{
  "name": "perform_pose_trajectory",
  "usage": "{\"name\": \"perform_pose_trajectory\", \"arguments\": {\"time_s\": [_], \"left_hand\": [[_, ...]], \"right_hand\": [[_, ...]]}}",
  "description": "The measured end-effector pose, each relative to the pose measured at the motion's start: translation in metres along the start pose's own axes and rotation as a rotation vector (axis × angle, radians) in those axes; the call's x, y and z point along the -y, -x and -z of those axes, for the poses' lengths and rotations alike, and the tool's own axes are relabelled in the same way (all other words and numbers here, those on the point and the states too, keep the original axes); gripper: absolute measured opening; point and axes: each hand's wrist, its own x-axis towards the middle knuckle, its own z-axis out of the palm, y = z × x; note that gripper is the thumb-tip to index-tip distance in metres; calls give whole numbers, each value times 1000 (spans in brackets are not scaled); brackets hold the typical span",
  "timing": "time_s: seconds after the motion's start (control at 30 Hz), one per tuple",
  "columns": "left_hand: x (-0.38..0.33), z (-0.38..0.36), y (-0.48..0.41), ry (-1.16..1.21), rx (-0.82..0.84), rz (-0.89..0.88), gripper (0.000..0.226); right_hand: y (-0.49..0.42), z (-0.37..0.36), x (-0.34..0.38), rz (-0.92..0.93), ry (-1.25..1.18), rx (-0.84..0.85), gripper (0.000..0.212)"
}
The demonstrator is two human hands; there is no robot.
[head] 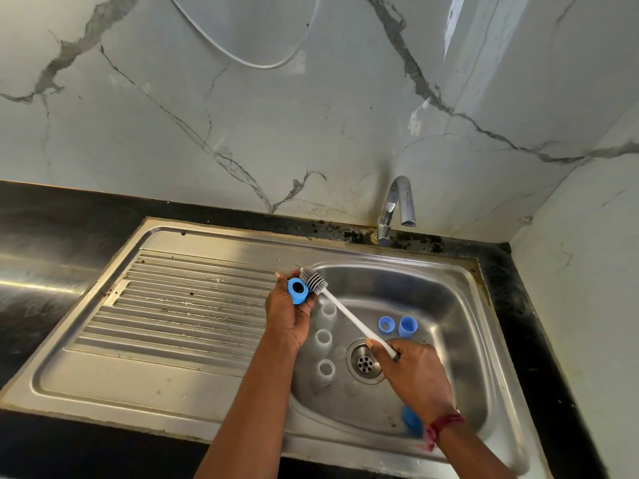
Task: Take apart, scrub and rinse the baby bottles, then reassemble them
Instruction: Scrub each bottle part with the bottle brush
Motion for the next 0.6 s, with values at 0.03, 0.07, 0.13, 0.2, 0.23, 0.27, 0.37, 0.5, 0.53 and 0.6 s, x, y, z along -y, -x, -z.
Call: {"name": "perform_pose_trajectory", "arguments": {"time_s": [0.03, 0.07, 0.13, 0.2, 0.23, 0.27, 0.37, 0.5, 0.53, 0.6], "left_hand": [[0, 1, 0, 5, -6, 6, 24], [-1, 2, 0, 15, -9, 13, 26], [-3, 2, 1, 34, -3, 28, 31], [-5, 4, 1, 49, -4, 47, 34], [-4, 5, 1, 45, -5, 55, 34], [-3, 6, 1, 44, -6, 62, 33], [5, 9, 1, 65, -12, 111, 29], [24, 17, 4, 92, -14, 188, 39], [29, 19, 5, 87, -22, 194, 40], [36, 22, 10, 67, -44, 198, 36]], "right_hand": [[2, 0, -2, 0, -2, 2, 40], [5, -1, -4, 0, -1, 6, 39], [12, -2, -7, -2, 30, 23, 36], [20, -4, -11, 11, 60, 20, 37], [25, -4, -13, 16, 59, 11, 38], [28, -4, -16, 22, 56, 4, 40], [40, -3, -21, 40, 58, 33, 46], [50, -2, -23, 26, -43, 12, 43], [49, -2, -23, 10, -60, 4, 43], [47, -2, -24, -43, -83, -2, 52]]}}
